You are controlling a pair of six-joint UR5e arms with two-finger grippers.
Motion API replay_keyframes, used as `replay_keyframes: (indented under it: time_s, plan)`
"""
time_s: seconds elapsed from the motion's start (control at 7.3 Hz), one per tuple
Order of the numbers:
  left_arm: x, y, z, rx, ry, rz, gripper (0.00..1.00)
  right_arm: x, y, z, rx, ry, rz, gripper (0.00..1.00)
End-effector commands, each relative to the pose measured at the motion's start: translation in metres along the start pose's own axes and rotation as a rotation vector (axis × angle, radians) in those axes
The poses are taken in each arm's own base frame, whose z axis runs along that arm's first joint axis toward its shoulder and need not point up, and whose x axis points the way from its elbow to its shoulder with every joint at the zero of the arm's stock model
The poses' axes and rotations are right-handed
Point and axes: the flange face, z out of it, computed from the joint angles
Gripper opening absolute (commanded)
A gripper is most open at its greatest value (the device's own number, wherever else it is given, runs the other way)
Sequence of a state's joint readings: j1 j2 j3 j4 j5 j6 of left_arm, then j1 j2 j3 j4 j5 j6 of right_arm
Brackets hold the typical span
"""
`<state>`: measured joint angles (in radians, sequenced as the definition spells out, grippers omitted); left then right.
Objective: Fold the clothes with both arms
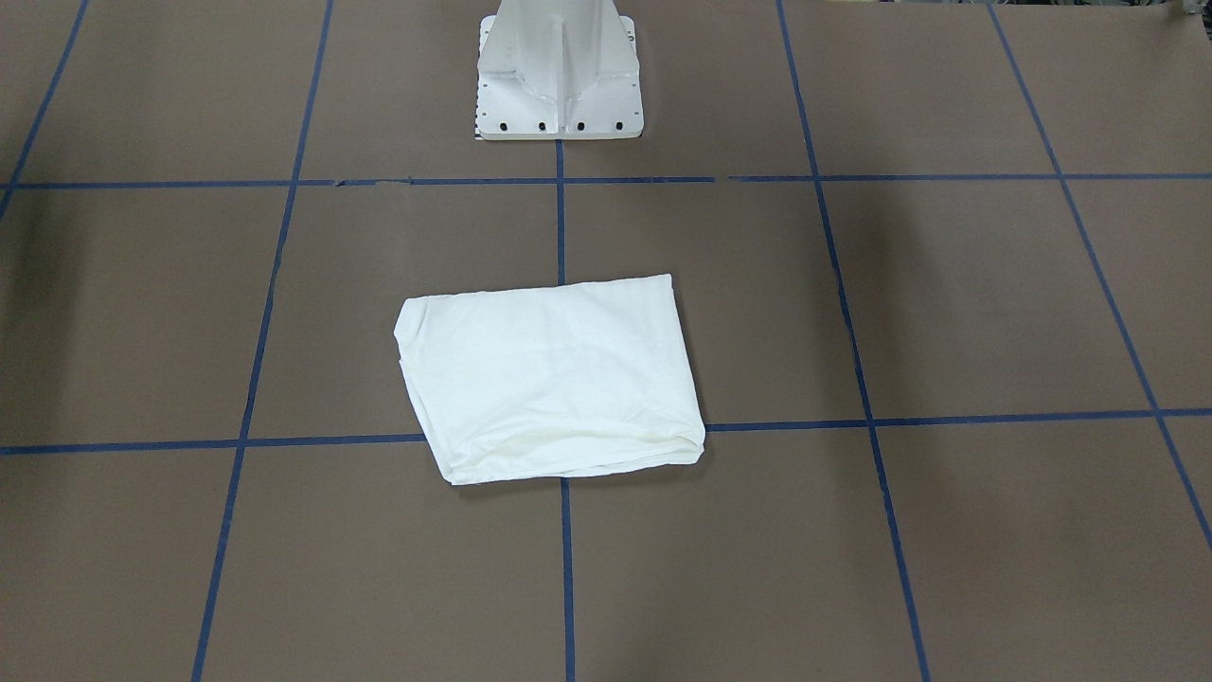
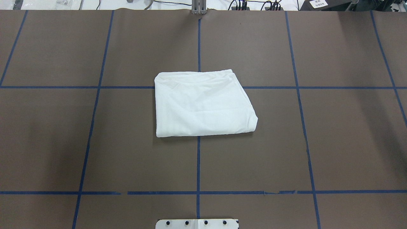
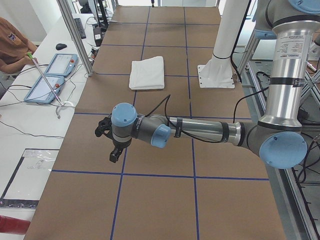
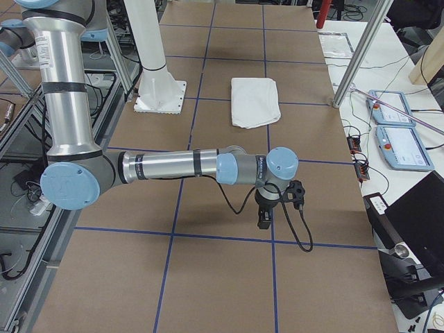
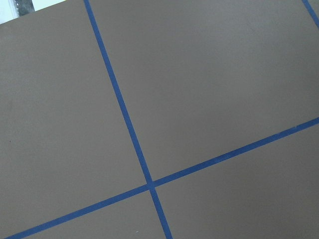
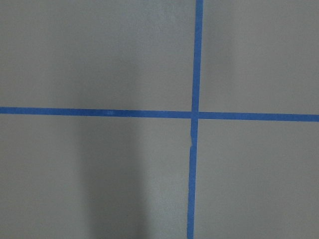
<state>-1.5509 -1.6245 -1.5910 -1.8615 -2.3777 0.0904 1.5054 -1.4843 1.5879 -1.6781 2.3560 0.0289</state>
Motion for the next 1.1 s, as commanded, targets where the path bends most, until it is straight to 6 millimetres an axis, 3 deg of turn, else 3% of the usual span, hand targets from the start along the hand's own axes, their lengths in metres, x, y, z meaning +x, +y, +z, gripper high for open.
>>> replay_keyframes:
  time_s: [0.0, 0.55, 0.96]
  plan:
    - [0.0, 0.001, 0.0, -0.001, 0.0, -0.001, 1.0, 0.003, 0.0, 0.004, -0.008, 0.002, 0.002, 1.0]
    - [0.003, -0.004, -0.003, 0.008, -0.002, 0.013, 1.0, 0.003, 0.001, 0.005, -0.009, 0.0, 0.003, 1.0]
    - [0.018, -0.015, -0.018, 0.039, -0.009, 0.048, 1.0, 0.003, 0.002, 0.005, -0.009, -0.001, 0.003, 1.0]
